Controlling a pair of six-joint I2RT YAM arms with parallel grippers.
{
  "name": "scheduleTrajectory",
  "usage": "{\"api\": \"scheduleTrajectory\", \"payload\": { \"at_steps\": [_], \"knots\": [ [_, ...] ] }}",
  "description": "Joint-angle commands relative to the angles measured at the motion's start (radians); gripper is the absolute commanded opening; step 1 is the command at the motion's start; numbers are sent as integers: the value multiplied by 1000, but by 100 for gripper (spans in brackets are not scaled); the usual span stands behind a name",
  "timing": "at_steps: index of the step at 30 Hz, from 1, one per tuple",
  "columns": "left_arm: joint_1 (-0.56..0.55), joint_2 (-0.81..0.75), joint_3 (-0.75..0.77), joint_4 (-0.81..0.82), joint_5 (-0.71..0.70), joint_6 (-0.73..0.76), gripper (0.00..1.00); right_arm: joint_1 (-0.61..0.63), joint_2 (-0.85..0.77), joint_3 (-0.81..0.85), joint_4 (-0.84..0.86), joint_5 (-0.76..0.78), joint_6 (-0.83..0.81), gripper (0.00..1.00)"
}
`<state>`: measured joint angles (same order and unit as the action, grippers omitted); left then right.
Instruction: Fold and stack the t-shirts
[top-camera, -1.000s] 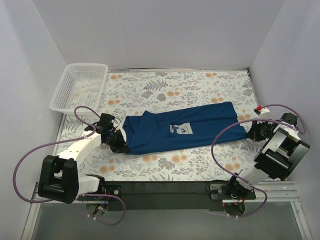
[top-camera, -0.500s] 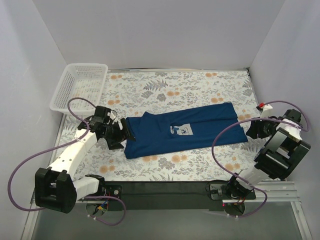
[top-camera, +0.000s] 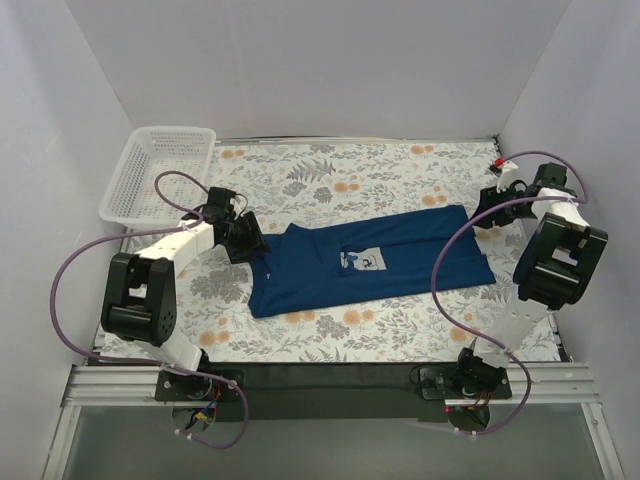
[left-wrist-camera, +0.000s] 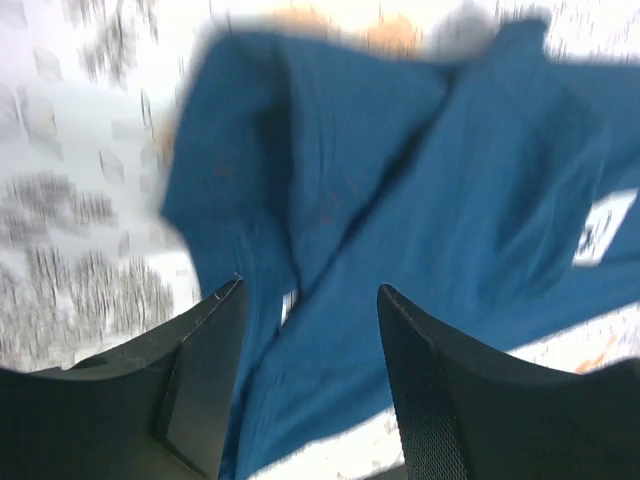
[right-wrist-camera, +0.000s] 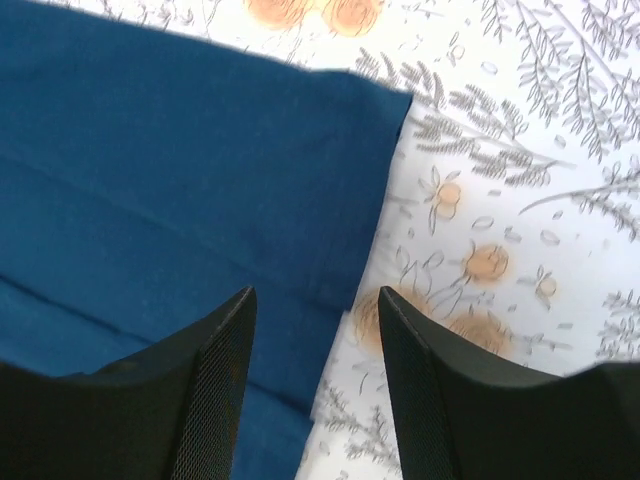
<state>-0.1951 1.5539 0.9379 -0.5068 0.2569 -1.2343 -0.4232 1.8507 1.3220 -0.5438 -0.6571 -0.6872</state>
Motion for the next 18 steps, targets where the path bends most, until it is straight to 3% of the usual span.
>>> {"api": "scheduleTrajectory", "payload": {
  "at_steps": [1, 18],
  "knots": [
    [16, 43, 101, 71, -45, 19, 51, 14, 60, 130, 15, -22, 101, 49],
    [37, 124, 142, 65, -1, 30, 51, 107, 314, 359, 22, 33, 242, 47]
  ]
}}
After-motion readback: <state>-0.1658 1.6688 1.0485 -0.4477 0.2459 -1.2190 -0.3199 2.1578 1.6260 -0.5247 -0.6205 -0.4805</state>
